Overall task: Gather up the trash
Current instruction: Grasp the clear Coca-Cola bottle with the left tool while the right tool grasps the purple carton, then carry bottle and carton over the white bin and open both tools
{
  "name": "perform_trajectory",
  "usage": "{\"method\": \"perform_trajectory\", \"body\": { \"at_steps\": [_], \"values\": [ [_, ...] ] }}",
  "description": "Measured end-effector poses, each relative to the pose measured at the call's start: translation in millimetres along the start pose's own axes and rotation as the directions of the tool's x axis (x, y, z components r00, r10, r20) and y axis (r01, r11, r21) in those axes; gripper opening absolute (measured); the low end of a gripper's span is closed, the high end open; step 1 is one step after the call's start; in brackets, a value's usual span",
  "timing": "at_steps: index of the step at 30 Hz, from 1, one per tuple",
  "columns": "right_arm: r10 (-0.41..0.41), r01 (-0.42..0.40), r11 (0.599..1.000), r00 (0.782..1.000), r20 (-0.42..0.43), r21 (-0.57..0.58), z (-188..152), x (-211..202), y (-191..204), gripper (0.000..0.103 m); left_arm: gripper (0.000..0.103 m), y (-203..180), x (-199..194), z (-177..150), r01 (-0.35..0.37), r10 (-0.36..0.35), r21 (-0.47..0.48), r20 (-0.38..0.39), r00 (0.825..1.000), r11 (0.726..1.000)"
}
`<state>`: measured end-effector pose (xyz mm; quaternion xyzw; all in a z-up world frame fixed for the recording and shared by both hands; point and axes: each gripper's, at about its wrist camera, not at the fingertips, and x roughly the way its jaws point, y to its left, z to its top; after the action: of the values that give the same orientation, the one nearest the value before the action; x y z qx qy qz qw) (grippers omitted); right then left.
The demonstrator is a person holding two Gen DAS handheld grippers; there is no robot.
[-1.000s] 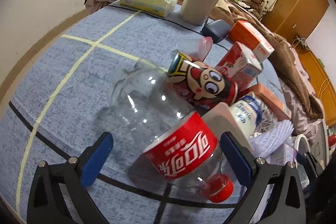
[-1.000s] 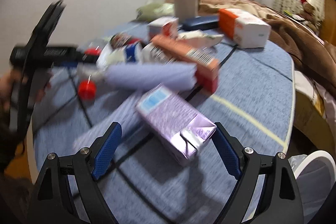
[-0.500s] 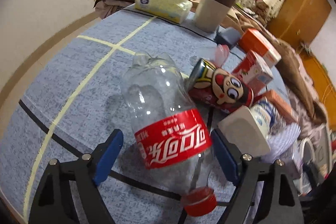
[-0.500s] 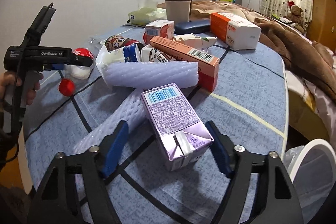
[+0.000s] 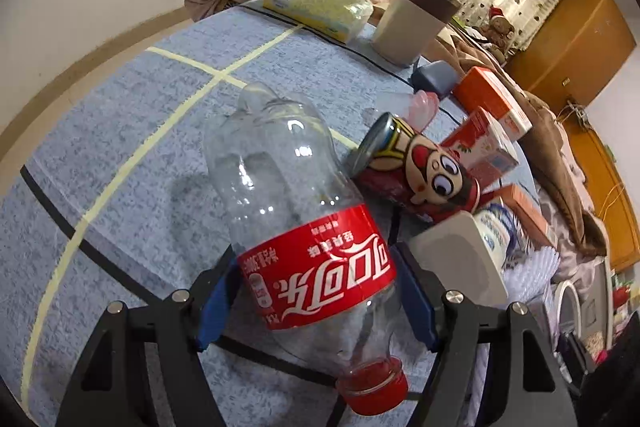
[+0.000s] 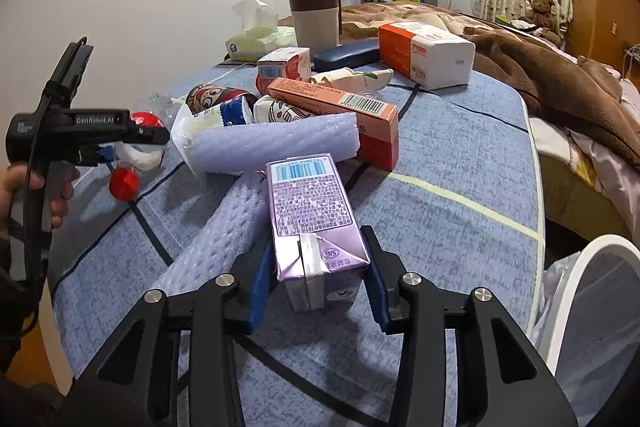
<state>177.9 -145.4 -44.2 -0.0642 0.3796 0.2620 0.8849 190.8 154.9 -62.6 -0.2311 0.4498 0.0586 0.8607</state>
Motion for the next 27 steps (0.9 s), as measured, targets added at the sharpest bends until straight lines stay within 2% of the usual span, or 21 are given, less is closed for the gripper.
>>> {"method": "perform_trajectory", "body": {
  "at_steps": [3,8,16,21,27],
  "values": [
    [-0.023,0.022,1.0,1.0,0.017,0.01,-4,-6,0,0.041,0.075,-3,-7,-7,-0.006,0.005,0.031,0.014,1.0,1.0],
    [-0.018,0.015,0.997,0.999,0.047,0.069,-10,-18,-4,0.041,0.075,-15,-19,-22,-0.001,-0.002,0.12,0.025,1.0,0.993],
    [-0.042,0.027,0.987,0.995,0.092,0.158,-16,-35,-7,0.041,0.075,-38,-42,-43,0.044,-0.052,0.191,0.037,0.998,0.981],
    [-0.071,0.041,0.979,0.987,0.143,0.2,-18,-56,-12,0.041,0.075,-60,-65,-53,0.055,-0.077,0.261,0.076,0.994,0.964],
    [-0.131,0.076,0.96,0.972,0.194,0.269,-22,-83,-20,0.041,0.075,-90,-88,-66,0.101,-0.141,0.34,0.095,0.985,0.935]
  ]
}}
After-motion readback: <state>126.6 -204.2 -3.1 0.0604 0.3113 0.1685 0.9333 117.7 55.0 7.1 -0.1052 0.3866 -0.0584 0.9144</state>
